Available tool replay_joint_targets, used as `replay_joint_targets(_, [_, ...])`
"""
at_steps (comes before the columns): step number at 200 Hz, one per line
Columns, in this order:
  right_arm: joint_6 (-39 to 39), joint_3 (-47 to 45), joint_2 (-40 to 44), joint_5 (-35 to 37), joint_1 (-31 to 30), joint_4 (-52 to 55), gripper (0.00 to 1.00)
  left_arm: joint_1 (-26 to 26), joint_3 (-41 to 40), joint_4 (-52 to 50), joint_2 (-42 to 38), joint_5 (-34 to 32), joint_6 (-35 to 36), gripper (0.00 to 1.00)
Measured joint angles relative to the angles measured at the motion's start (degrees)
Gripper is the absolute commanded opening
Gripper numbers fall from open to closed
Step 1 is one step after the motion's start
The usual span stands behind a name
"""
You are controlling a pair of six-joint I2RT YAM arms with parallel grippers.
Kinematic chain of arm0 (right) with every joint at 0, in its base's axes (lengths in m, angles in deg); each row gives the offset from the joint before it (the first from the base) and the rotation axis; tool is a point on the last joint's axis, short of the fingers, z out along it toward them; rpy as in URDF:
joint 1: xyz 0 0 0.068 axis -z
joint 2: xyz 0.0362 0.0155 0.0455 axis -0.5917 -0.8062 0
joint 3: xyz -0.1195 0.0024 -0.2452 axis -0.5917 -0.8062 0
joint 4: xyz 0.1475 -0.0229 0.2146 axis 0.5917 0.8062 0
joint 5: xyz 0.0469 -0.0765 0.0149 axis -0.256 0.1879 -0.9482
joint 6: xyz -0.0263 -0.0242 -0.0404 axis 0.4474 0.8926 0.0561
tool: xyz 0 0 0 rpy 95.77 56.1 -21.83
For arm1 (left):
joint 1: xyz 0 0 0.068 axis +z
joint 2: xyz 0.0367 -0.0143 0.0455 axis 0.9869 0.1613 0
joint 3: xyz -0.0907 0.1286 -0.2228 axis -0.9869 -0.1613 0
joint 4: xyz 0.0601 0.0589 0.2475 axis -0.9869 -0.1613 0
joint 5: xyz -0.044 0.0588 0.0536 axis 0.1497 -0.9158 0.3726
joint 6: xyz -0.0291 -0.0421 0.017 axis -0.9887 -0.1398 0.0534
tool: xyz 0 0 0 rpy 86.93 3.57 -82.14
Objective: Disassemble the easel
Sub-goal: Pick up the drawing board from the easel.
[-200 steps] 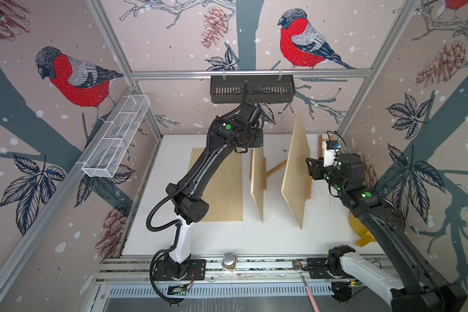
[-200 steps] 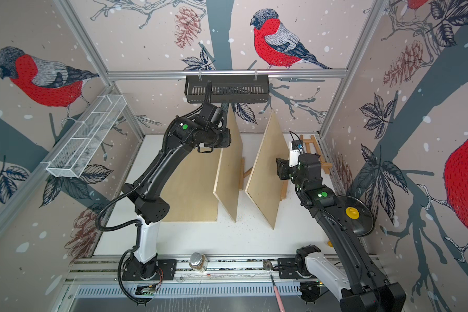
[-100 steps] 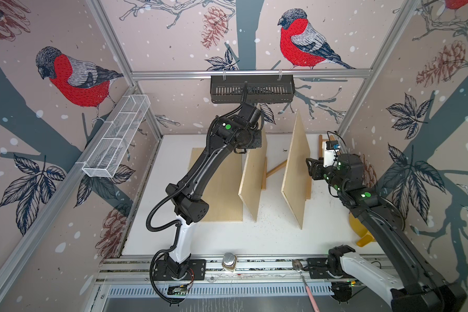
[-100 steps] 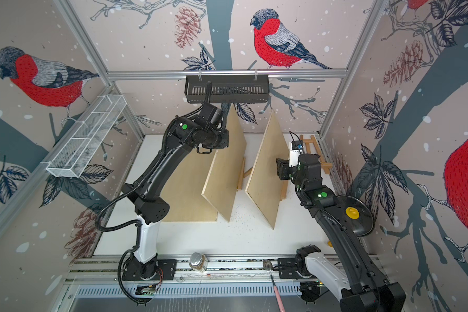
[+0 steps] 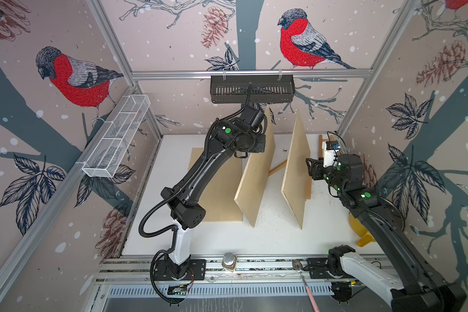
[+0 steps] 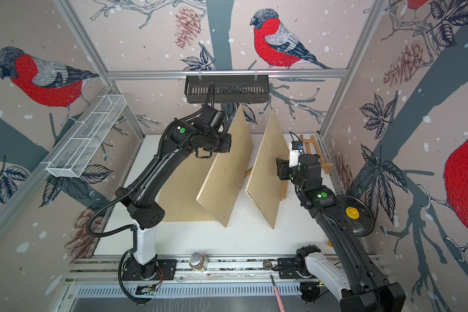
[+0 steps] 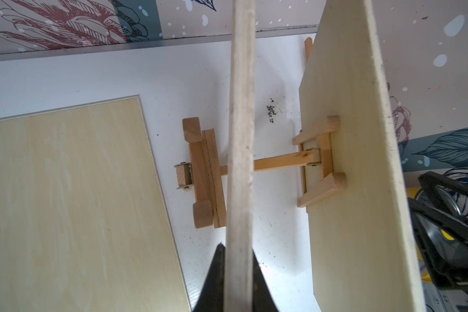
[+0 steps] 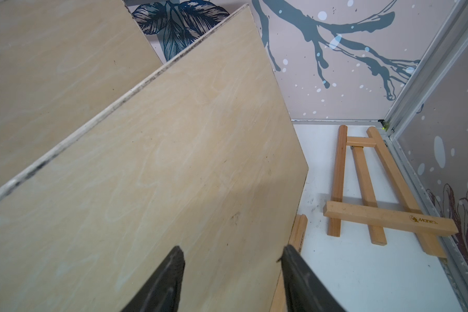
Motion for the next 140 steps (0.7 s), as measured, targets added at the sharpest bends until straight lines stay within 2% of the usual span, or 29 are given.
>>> replay_joint_targets(89, [0.0, -0.22, -0.39, -0.31, 0.0, -0.35, 0.59, -0.46, -1.9, 4.68, -8.74, 0.81, 2.29, 0.0])
replay_joint_targets(116, [0.0, -0.2, -0.61, -1.03, 0.0, -0.39, 0.59, -0.5, -2.73, 4.59, -13.2, 0.35, 2.75, 0.0])
replay_joint_targets(140, [-0.02, -0.2, -0.83, -1.49, 0.0, -0.39, 0.59, -0.55, -6.6, 5.07, -19.54, -0.24, 3.02, 0.0])
